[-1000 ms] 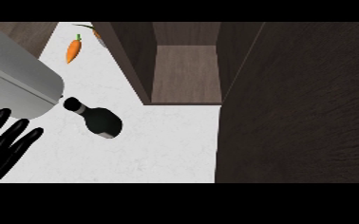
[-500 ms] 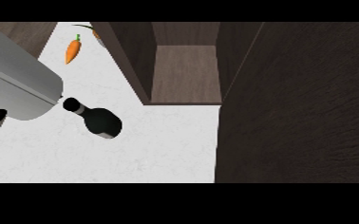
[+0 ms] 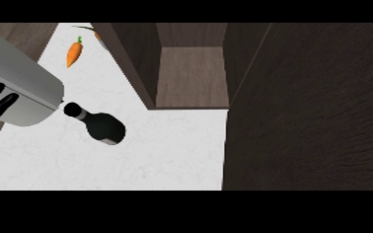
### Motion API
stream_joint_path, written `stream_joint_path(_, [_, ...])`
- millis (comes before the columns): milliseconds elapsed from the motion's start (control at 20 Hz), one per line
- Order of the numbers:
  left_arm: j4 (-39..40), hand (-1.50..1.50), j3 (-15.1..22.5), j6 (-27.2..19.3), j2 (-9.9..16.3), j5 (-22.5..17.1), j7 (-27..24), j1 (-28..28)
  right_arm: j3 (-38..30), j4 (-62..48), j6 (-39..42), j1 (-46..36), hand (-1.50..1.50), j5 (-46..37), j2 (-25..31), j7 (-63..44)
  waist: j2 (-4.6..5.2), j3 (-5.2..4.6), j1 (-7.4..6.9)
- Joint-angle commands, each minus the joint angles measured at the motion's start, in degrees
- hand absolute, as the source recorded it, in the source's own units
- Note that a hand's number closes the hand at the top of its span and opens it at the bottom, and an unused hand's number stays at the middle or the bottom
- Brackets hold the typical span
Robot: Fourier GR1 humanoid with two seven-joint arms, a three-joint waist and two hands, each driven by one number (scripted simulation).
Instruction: Pick up the wine, place it into the cabinet and close the cabinet
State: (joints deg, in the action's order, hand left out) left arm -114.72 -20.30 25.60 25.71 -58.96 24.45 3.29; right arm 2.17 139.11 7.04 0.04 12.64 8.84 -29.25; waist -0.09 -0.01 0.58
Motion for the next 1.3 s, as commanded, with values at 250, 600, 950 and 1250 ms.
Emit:
stream_joint_path(250, [8.8,-1.50,3.5,3.3,-1.9,5.5,0.7,-4.2,-3.5,6.7,-0.1,-2.5,-1.50,7.5,1.5,-5.7,0.04,0.00,-0.21])
stream_joint_path(600, [22.1,-1.50,3.9,12.3,-4.4,13.8,-5.7,-6.4,1.3,9.2,-3.5,-3.3,-1.50,1.5,-1.0,-8.9,0.05,-0.05,-0.04])
stream_joint_path(950, [31.9,-1.50,1.9,16.4,-8.7,26.3,-18.2,-9.0,0.3,11.1,-1.1,0.7,-1.50,3.3,-0.7,-7.3,0.05,-0.05,0.41])
stream_joint_path(1250, [40.9,-1.50,1.6,18.5,-7.8,29.8,-22.4,-12.6,-2.5,7.8,-0.6,-2.1,-1.50,5.2,-0.2,-6.4,0.09,-0.02,0.04])
